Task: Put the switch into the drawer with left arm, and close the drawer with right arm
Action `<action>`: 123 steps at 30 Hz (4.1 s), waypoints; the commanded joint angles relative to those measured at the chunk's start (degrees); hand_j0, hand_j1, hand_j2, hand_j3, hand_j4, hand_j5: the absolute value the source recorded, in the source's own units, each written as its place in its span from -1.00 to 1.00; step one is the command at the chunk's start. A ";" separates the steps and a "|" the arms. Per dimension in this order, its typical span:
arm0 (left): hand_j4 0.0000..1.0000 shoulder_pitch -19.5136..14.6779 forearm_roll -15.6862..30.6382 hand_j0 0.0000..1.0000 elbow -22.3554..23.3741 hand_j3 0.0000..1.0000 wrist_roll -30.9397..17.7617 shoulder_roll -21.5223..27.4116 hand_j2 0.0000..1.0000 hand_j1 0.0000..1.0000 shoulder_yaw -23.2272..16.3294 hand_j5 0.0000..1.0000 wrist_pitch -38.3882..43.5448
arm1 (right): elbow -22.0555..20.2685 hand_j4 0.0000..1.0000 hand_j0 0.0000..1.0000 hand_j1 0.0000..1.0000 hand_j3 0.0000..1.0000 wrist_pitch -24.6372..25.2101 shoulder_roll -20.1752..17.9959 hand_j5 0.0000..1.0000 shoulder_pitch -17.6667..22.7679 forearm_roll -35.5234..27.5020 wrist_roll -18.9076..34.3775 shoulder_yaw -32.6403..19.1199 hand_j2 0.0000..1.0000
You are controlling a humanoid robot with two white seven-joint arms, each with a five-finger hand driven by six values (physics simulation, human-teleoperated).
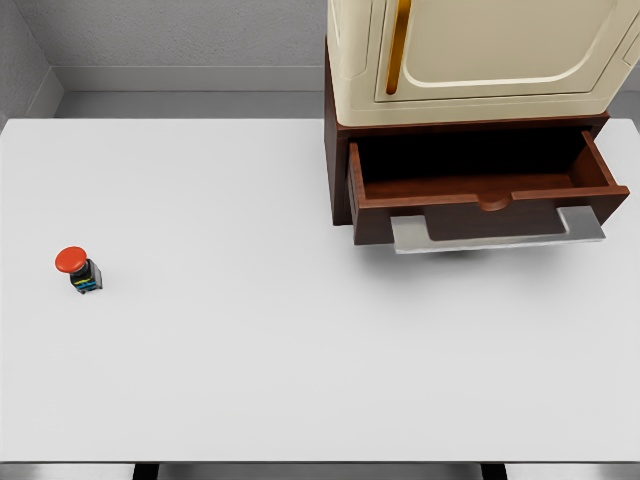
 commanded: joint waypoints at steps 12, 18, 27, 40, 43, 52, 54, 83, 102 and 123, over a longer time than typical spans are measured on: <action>1.00 0.00 0.01 1.00 -0.02 1.00 -0.02 0.00 1.00 1.00 0.02 1.00 -0.01 | 0.00 1.00 1.00 1.00 1.00 -0.02 0.00 1.00 0.00 -0.02 0.02 -0.03 1.00; 1.00 0.00 -0.08 1.00 -0.02 1.00 -0.02 0.00 1.00 1.00 0.02 1.00 -0.01 | 0.00 1.00 1.00 1.00 1.00 -0.02 0.00 1.00 0.00 -0.02 0.02 -0.03 1.00; 1.00 0.00 0.01 1.00 -0.02 1.00 -0.02 0.00 1.00 1.00 0.02 1.00 -0.01 | 0.00 1.00 1.00 1.00 1.00 -0.02 0.00 1.00 0.00 -0.02 0.02 0.06 1.00; 1.00 0.88 0.53 1.00 0.51 1.00 0.16 6.49 1.00 1.00 0.20 1.00 3.94 | 0.00 1.00 1.00 1.00 1.00 -0.02 0.00 1.00 0.00 -0.02 0.02 -0.03 1.00; 1.00 -2.46 0.53 1.00 0.51 1.00 7.08 26.70 1.00 1.00 9.16 1.00 7.89 | 0.00 1.00 1.00 1.00 1.00 -0.02 0.00 1.00 0.00 -0.02 0.02 -0.03 1.00; 1.00 -4.30 0.36 1.00 0.07 1.00 16.68 49.75 1.00 1.00 8.55 1.00 13.26 | 1.85 1.00 1.00 1.00 1.00 4.20 0.00 1.00 2.20 0.78 -48.86 0.15 1.00; 1.00 -8.43 0.27 1.00 -1.86 1.00 16.68 51.50 1.00 1.00 8.37 1.00 13.09 | 1.50 1.00 1.00 1.00 1.00 4.02 -6.04 1.00 7.82 0.86 -48.86 0.24 1.00; 1.00 -27.07 -18.10 1.00 -78.42 1.00 10.44 70.05 1.00 1.00 -17.29 1.00 -21.03 | -71.27 1.00 1.00 1.00 1.00 -31.59 -50.18 1.00 24.61 6.31 0.02 -44.50 1.00; 1.00 -28.21 -29.35 1.00 -83.87 1.00 6.13 65.92 1.00 1.00 -18.17 1.00 -21.03 | -97.90 1.00 1.00 1.00 1.00 -31.59 -50.54 1.00 23.47 12.11 0.02 -10.84 1.00; 1.00 -28.21 -29.26 1.00 -83.96 1.00 6.13 65.92 1.00 1.00 -18.26 1.00 -21.03 | -100.19 1.00 1.00 1.00 1.00 -31.59 -55.63 1.00 8.26 11.32 0.02 7.45 1.00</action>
